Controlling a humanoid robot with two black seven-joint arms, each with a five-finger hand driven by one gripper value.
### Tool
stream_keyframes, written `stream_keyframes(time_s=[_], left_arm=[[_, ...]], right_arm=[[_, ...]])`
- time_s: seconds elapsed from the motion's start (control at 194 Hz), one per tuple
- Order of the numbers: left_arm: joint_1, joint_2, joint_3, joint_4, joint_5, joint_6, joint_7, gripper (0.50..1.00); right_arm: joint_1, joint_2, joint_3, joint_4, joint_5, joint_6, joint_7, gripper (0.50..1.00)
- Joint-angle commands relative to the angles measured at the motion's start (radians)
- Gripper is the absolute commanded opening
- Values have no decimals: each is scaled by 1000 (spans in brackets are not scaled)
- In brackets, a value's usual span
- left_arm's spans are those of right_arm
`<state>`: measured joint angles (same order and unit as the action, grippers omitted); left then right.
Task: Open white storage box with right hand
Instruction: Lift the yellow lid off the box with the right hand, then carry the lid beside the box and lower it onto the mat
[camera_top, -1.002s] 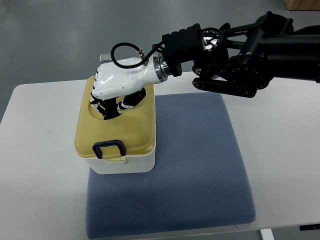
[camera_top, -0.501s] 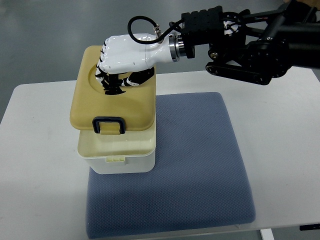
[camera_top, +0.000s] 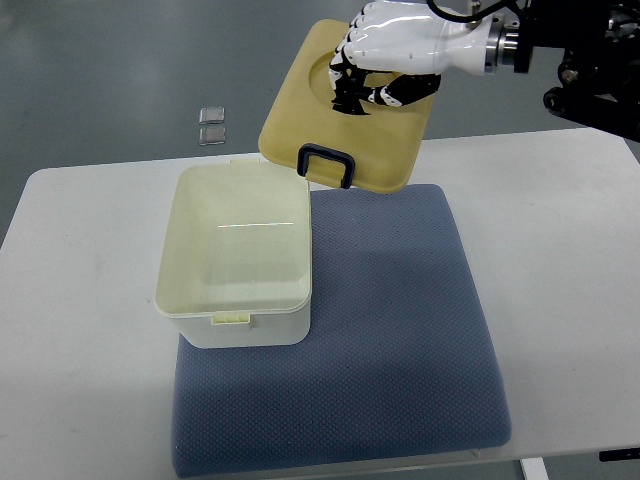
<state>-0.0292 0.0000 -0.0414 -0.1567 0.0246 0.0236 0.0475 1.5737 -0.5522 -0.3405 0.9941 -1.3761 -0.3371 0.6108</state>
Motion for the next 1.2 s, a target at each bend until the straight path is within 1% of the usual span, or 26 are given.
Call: stream_keyframes(time_s=[0.0, 0.114, 0.196, 0.351, 0.594, 1.033, 1.043, 1.048, 1.053, 1.059, 1.064, 1.069, 1.074, 1.079, 1.084, 1.09, 1.095, 1.1, 1.105, 1.11, 1.131, 1.136, 1.141, 1.151, 1.177, 1.193], left_arm=[[0, 0, 0, -1, 0, 1, 0, 1000], [0, 0, 0, 0, 0, -1, 0, 1000], [0, 0, 0, 0, 0, 1, 0, 1000], [0, 0, 0, 0, 0, -1, 0, 1000], [0, 0, 0, 0, 0, -1, 0, 1000], [0, 0, 0, 0, 0, -1, 0, 1000], [0, 0, 0, -1, 0, -1, 0, 1000], [0, 0, 0, 0, 0, -1, 0, 1000], [0, 0, 0, 0, 0, -1, 0, 1000], [0, 0, 0, 0, 0, 1, 0, 1000], [0, 0, 0, 0, 0, 1, 0, 1000], [0, 0, 0, -1, 0, -1, 0, 1000], [0, 0, 0, -1, 0, -1, 0, 1000], [0, 0, 0, 0, 0, 1, 0, 1000], [0, 0, 0, 0, 0, 1, 0, 1000], [0, 0, 0, 0, 0, -1, 0, 1000], [0, 0, 0, 0, 0, -1, 0, 1000], [0, 0, 0, 0, 0, 1, 0, 1000], [0, 0, 0, 0, 0, 1, 0, 1000], [0, 0, 0, 0, 0, -1, 0, 1000], [0, 0, 0, 0, 0, 1, 0, 1000], [0, 0, 0, 0, 0, 1, 0, 1000], [0, 0, 0, -1, 0, -1, 0, 1000], [0, 0, 0, -1, 0, -1, 0, 1000], [0, 0, 0, -1, 0, -1, 0, 1000], [0, 0, 0, 0, 0, -1, 0, 1000]], right_arm=[[-57, -57, 0, 0, -5, -22, 0, 500], [-129, -97, 0, 0, -6, -46, 0, 500], [-170, -101, 0, 0, -8, -66, 0, 500], [-244, -98, 0, 0, -41, -115, 0, 500], [-331, -51, 0, 1, -112, -192, 0, 500], [-399, 52, -15, 0, -149, -192, 0, 500], [-400, 52, -15, 0, -149, -192, 0, 509], [-403, 52, -15, 0, -149, -192, 0, 533], [-403, 52, -15, 0, -149, -192, 0, 533], [-405, 52, -15, -2, -149, -191, 0, 557], [-405, 52, -15, -2, -149, -191, 0, 558], [-406, 52, -17, 0, -149, -191, 0, 584], [-406, 52, -17, 0, -149, -191, 0, 584], [-408, 52, -17, 0, -149, -191, 0, 608], [-408, 52, -17, 0, -149, -191, 0, 609], [-409, 52, -17, -2, -149, -191, 0, 635], [-409, 52, -17, -2, -149, -191, 0, 635], [-411, 52, -17, 0, -147, -191, 0, 658], [-411, 52, -17, 0, -147, -191, 0, 658], [-412, 52, -17, 0, -147, -191, 0, 678], [-414, 52, -17, 0, -146, -191, 0, 707], [-414, 52, -17, 0, -146, -191, 0, 707], [-414, 52, -17, 0, -146, -191, 0, 723], [-414, 52, -17, 0, -146, -191, 0, 723], [-416, 52, -17, 0, -146, -191, 0, 766], [-416, 52, -17, 0, -146, -191, 0, 778]])
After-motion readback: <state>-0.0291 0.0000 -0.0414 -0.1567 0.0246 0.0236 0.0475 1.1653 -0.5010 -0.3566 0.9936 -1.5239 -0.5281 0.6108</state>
